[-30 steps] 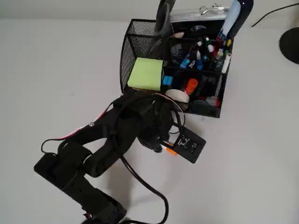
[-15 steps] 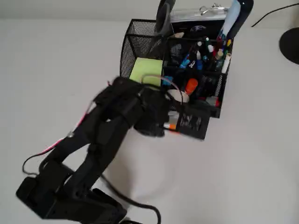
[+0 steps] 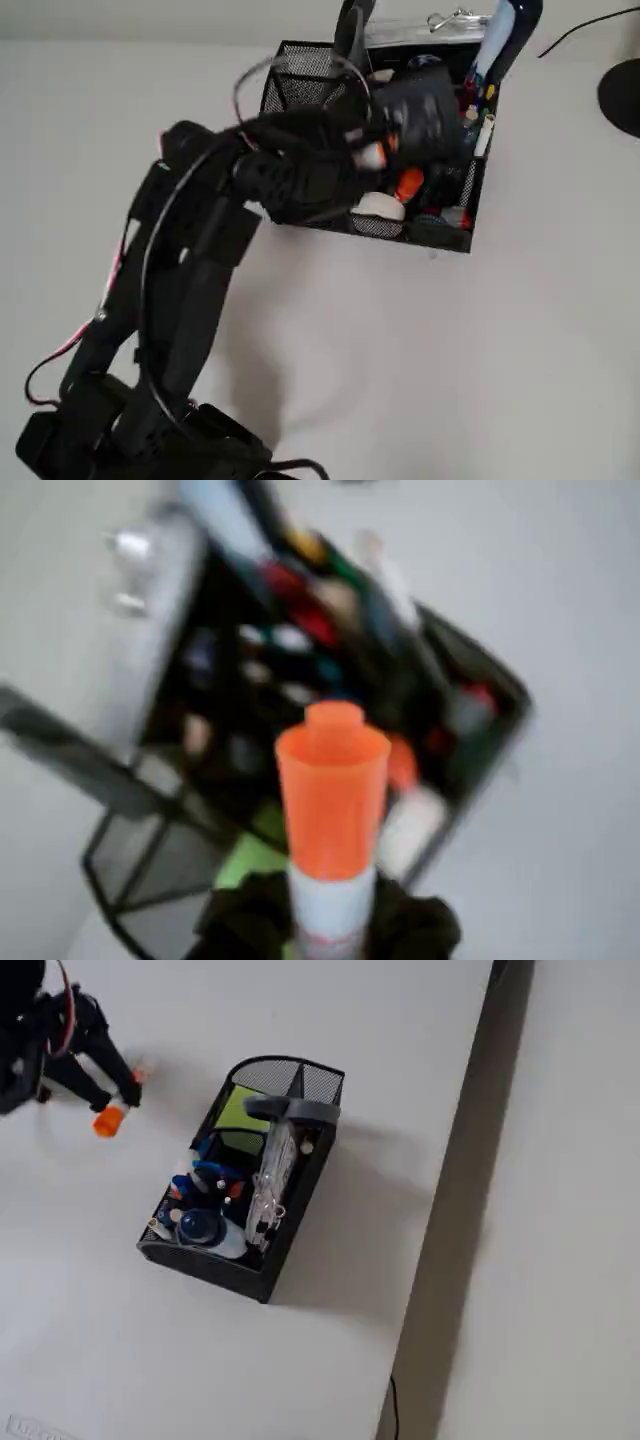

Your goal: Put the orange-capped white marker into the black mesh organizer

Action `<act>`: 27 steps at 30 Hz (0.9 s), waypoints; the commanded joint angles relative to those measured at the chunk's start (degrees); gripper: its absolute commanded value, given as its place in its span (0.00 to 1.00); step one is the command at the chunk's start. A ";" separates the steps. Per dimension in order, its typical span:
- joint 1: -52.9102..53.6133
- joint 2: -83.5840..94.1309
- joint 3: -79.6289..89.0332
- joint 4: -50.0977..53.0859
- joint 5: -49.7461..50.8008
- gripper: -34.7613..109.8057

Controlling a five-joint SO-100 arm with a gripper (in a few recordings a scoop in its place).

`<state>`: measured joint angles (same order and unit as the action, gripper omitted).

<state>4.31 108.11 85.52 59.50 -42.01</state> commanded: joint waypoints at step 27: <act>-1.49 -11.34 21.45 -73.83 -22.94 0.24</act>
<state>2.11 97.91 107.14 -6.94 -63.28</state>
